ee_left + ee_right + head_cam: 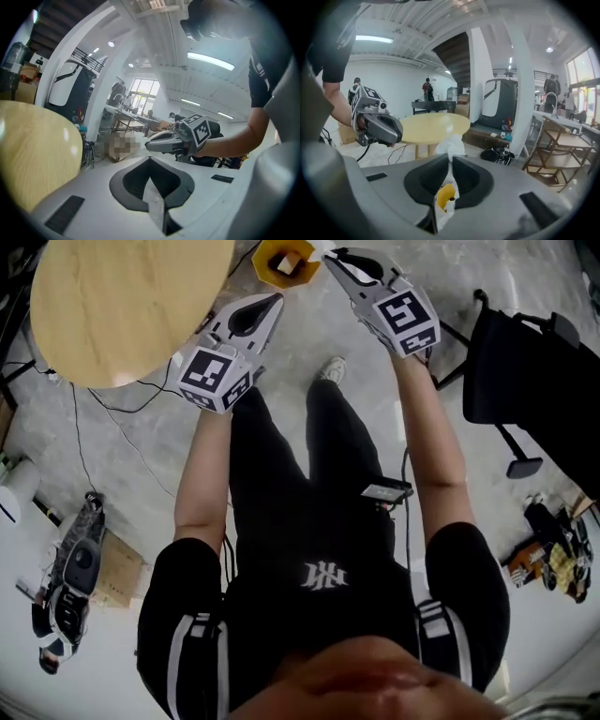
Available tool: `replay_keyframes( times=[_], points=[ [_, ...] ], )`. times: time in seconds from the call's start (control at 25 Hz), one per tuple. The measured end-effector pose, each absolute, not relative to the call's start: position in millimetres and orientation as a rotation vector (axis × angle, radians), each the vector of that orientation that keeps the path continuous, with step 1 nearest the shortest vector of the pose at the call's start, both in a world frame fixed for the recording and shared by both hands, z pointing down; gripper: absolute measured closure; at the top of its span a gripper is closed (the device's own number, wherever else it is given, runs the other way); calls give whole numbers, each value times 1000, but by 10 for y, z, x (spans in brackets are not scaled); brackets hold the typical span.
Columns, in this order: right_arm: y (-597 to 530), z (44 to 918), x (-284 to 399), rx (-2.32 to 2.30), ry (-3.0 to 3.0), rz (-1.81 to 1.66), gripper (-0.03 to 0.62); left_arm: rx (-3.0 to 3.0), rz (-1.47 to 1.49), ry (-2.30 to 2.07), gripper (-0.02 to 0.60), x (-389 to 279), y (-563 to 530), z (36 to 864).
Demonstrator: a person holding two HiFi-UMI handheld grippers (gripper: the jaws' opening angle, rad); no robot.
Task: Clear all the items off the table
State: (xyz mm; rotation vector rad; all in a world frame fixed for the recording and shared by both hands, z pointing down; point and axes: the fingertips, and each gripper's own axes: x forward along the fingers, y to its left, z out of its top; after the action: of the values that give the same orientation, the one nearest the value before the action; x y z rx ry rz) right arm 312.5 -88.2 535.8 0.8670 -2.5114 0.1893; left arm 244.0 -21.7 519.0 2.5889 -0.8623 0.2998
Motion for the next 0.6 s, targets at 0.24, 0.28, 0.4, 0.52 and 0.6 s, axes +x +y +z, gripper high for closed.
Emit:
replay_keyframes(
  times=[0.24,0.28,0.4,0.52,0.6],
  points=[
    [-1166,6946,3138,800,-2494,221,560,2587,380,-893,569,2589,-379,6502],
    [-1206,7193,3103,798,-2488,227,560,2587,389,-893,569,2580,-393,6725],
    [-1296,7937,2963,781,-2475,255,560,2566,404,-887,569,2530,-435,7440],
    [-1346,8622,2859,756,-2462,273,559,2540,407,-881,569,2497,-492,8114],
    [-1406,9022,2815,741,-2449,283,559,2526,403,-887,569,2471,-562,8482]
  ],
)
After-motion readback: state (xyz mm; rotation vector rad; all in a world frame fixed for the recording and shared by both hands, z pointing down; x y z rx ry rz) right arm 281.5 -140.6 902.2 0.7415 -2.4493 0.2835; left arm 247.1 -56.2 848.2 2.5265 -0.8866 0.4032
